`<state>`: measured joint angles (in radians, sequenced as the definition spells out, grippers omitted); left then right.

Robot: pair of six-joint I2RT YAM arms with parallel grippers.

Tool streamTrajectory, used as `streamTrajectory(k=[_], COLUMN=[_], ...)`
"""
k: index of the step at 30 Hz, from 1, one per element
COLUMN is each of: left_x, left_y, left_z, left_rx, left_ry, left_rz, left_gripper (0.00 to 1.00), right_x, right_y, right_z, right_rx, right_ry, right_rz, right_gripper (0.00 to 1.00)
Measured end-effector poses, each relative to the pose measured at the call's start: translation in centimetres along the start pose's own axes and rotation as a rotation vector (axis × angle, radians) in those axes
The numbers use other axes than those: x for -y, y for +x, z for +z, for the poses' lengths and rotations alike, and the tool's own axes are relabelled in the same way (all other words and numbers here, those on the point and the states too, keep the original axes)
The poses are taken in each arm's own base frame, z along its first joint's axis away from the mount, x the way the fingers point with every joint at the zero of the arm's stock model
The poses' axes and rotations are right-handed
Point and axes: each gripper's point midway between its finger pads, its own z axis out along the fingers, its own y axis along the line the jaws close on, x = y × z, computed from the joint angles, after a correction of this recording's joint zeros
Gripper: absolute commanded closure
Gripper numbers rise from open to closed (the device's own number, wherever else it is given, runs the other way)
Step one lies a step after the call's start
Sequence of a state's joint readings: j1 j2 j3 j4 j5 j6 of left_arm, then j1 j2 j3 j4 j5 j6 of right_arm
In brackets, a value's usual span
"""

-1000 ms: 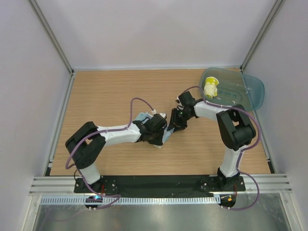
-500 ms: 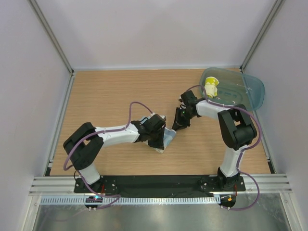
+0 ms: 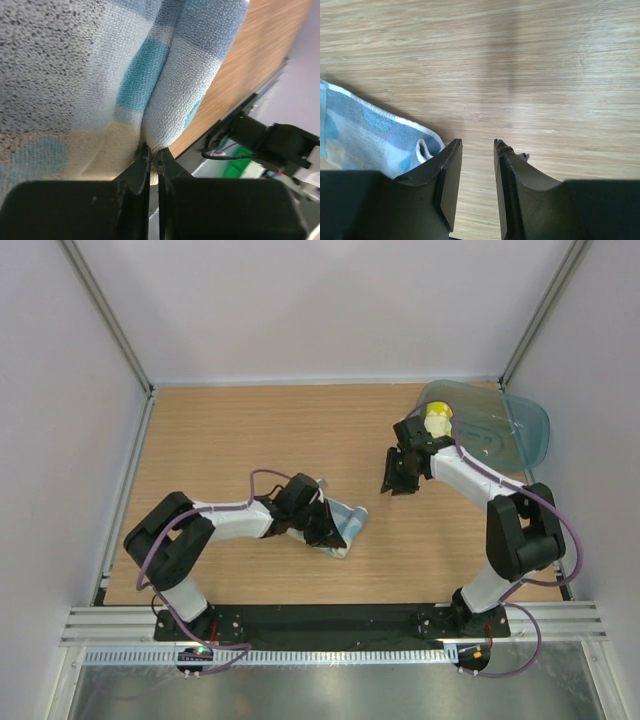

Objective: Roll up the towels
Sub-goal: Roll the towel

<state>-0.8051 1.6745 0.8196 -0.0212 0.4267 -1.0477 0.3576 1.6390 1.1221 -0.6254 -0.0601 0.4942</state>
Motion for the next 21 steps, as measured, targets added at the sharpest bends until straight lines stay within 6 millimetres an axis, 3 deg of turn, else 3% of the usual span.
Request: streamTrajectory(k=[5,10,16,21], left_x=[-1.0,-1.3,-3.0,-3.9], left_y=[-0.7,-1.5,-2.0,-2.3], left_z=[-0.5,-0.6,-0.3,-0.4], left_rx=[0.005,0.007,-0.015,-0.038], left_ry=[0.093,0.121,0.113,0.146], left_rz=[-0.144,-0.212,-0.334,-0.401], left_gripper=[1.0,1.0,1.0,0.99], right_x=[-1.0,-3.1,-4.7,-5.7], right_y=[0.3,3.6,6.6,7.1], right_z=[-1.4,-1.5,-0.6,0.8], right_rx=[0.025,-0.013,-0.064,-0.069], right_ry=[-0.082,-0.292,-0.477,-0.567], right_rz=[-0.006,0.001,0.017,0.034], right_gripper=[0.59,0.48,0.43,0.43])
